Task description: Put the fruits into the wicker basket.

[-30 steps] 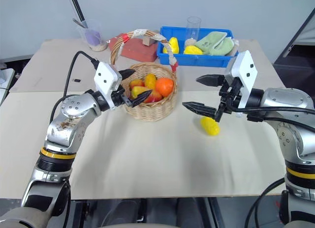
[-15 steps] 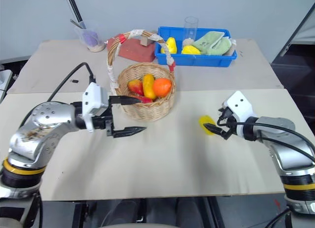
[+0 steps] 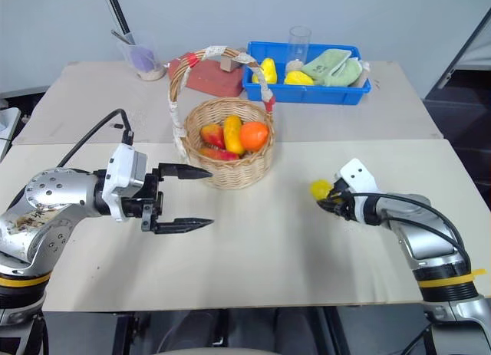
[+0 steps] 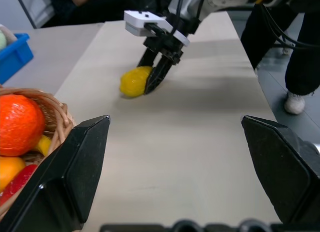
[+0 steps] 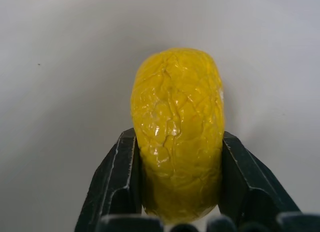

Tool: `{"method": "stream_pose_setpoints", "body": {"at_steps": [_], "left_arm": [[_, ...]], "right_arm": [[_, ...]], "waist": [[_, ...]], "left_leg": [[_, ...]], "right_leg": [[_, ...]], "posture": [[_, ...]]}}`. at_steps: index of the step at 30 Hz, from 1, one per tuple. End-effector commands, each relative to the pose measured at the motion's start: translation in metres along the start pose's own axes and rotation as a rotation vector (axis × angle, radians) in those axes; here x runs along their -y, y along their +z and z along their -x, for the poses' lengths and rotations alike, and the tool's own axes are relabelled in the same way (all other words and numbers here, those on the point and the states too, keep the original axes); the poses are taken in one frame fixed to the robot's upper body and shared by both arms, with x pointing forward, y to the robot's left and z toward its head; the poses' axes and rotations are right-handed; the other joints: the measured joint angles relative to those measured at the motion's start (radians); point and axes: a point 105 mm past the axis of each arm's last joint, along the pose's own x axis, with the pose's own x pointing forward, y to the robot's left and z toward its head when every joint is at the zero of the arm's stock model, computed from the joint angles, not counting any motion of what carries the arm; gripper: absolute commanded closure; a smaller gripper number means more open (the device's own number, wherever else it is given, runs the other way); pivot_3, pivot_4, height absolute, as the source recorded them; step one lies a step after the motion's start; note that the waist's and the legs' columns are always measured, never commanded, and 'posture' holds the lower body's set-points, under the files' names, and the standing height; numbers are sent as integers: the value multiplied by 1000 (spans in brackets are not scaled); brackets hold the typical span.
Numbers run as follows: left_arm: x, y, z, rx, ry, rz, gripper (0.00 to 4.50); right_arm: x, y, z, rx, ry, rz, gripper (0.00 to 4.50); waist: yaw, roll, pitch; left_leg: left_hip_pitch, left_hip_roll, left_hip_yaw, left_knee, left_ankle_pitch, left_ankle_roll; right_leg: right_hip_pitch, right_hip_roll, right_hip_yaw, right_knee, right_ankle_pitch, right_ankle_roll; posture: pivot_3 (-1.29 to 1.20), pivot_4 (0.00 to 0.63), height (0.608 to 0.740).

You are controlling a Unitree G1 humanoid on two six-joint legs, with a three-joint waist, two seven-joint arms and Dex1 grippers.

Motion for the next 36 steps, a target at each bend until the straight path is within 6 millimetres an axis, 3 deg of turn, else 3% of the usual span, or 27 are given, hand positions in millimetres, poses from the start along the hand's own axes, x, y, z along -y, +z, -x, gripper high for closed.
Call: {"method": "stream_pose_setpoints", "body": {"at_steps": [1, 5, 7, 10, 12, 17, 18, 21, 25, 32, 36], "left_arm": [[2, 7, 12, 13, 64, -19, 0], [-6, 0, 39, 0, 251, 12, 0], [-9, 1, 46, 4, 304, 15, 0], [-10, 5, 57, 22, 369, 40, 0], [-11, 7, 60, 25, 393, 37, 0], [-15, 16, 56, 81, 416, 47, 0], [-15, 18, 55, 87, 416, 48, 0], [-16, 20, 53, 103, 423, 50, 0], [-18, 23, 51, 126, 436, 54, 0], [-25, 26, 47, 163, 476, 60, 0], [-28, 25, 43, 164, 474, 59, 0]], "right_arm": [[-11, 25, 9, 77, 56, 83, 3011], [-48, 82, 19, 249, 199, 172, 3012], [-55, 99, 21, 300, 219, 190, 3012], [-64, 157, 17, 466, 216, 238, 3012], [-71, 186, 7, 533, 226, 239, 3012], [-77, 220, -29, 569, 211, 217, 3012], [-76, 225, -36, 571, 192, 215, 2513], [-72, 233, -46, 577, 159, 203, 1271], [-77, 228, -40, 582, 186, 208, 21], [-92, 201, 0, 620, 284, 268, 21], [-64, 186, 5, 620, 126, 241, 21]], "waist": [[-2, 0, 0], [-18, 0, 0], [-18, 0, 0], [-17, 0, 0], [-18, 0, 0], [-13, 0, 0], [-13, 0, 0], [-14, 0, 0], [-18, 0, 0], [-17, 0, 0], [-18, 0, 0]], "left_leg": [[0, 0, 0, 0, 0, 0], [0, 2, -1, -1, 0, 1], [1, 2, -1, -1, 0, 1], [3, 1, -1, -1, -1, 1], [3, 1, -1, -1, 0, 0], [3, 0, -2, -2, 0, -1], [3, 0, -2, -2, 0, -1], [2, -1, -2, -2, 1, -2], [2, -1, -2, -2, 1, -2], [2, 0, -2, -2, 1, -2], [3, 0, -2, -2, 1, -1]], "right_leg": [[0, 0, 0, 0, 0, 0], [-1, 1, 1, 0, 0, 0], [-1, 2, 1, 0, 0, -1], [0, 1, 0, 0, 0, -1], [0, 1, 1, 1, 0, -1], [-1, 0, -1, 5, 0, -1], [-1, 0, -2, 5, 0, -1], [-2, -1, -1, 5, 0, -1], [-2, -1, -2, 6, 0, -1], [-2, -1, -1, 5, 0, -1], [-1, 0, -1, 5, 0, -1]], "posture": [[0, 150, 740], [0, 150, 740], [0, 150, 740], [0, 150, 740], [0, 150, 740], [0, 150, 740], [0, 150, 740], [0, 150, 740], [0, 150, 740], [0, 150, 740], [0, 150, 740]]}}
